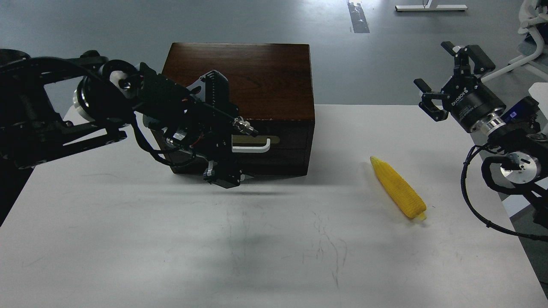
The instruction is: Put corn in drawer with both arms
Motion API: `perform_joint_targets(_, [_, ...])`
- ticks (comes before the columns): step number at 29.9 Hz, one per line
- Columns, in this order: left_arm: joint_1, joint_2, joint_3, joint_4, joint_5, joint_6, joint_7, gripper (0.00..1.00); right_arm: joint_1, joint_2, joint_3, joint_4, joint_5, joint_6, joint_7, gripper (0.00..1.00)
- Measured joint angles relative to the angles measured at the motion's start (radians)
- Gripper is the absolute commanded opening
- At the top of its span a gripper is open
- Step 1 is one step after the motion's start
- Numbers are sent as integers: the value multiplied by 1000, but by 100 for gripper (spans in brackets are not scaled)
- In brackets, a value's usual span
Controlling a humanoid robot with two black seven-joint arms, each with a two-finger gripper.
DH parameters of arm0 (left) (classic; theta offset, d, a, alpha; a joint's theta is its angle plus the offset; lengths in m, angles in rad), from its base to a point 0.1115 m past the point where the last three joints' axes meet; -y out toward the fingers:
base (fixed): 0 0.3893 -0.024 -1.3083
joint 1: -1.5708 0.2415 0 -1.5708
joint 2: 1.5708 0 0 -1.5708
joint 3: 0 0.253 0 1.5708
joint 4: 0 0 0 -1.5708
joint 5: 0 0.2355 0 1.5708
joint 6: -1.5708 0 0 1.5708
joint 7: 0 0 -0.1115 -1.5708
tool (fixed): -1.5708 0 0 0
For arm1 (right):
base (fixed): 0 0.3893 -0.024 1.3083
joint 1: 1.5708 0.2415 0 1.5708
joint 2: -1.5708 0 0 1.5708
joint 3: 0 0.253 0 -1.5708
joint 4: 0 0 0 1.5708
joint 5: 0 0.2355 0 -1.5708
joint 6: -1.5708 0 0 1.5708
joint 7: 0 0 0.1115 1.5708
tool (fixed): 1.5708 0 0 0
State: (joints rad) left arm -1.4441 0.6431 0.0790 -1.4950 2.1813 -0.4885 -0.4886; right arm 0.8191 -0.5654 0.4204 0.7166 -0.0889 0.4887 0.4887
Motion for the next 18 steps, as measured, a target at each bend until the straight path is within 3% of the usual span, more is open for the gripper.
perform_joint_targets(18, [-63, -94, 141, 127, 0, 0, 0, 98, -5, 1, -3, 0, 0, 0, 0, 100])
